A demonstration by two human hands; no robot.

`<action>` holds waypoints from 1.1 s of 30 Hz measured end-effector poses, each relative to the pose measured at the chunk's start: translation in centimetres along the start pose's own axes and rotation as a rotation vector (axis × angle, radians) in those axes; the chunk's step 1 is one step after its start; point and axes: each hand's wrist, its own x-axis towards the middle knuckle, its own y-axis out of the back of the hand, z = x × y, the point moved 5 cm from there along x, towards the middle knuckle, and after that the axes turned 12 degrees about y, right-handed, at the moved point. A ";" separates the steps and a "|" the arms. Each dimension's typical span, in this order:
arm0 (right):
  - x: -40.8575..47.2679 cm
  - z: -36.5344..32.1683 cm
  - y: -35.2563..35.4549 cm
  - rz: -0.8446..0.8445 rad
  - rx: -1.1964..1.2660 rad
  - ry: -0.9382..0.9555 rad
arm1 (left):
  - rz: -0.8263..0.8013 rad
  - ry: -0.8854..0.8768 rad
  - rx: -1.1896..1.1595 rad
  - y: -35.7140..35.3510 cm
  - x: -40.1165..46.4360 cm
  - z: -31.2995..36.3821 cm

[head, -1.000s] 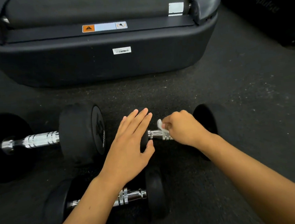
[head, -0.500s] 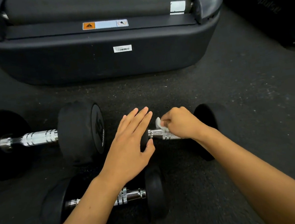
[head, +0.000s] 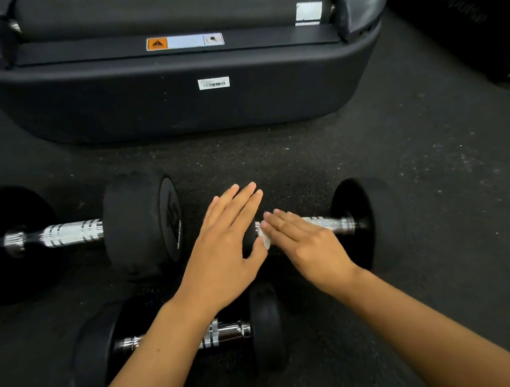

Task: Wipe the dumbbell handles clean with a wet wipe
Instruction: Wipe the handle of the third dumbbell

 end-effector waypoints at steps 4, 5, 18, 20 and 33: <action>-0.3 0.1 0.1 0.088 -0.010 0.002 | 0.001 -0.004 0.008 0.1 0.1 -0.1; -0.4 -0.3 0.2 0.085 -0.022 0.042 | 0.003 -0.003 0.007 0.1 0.1 -0.1; -2.0 0.7 2.0 0.087 0.010 -0.198 | -0.019 -0.011 -0.003 0.1 -0.2 0.1; -0.1 1.6 2.5 -0.024 0.073 -0.373 | -0.013 -0.014 -0.002 0.2 0.1 0.0; 2.7 1.4 1.6 -0.178 0.242 -0.247 | -0.012 -0.005 -0.007 0.2 0.0 0.0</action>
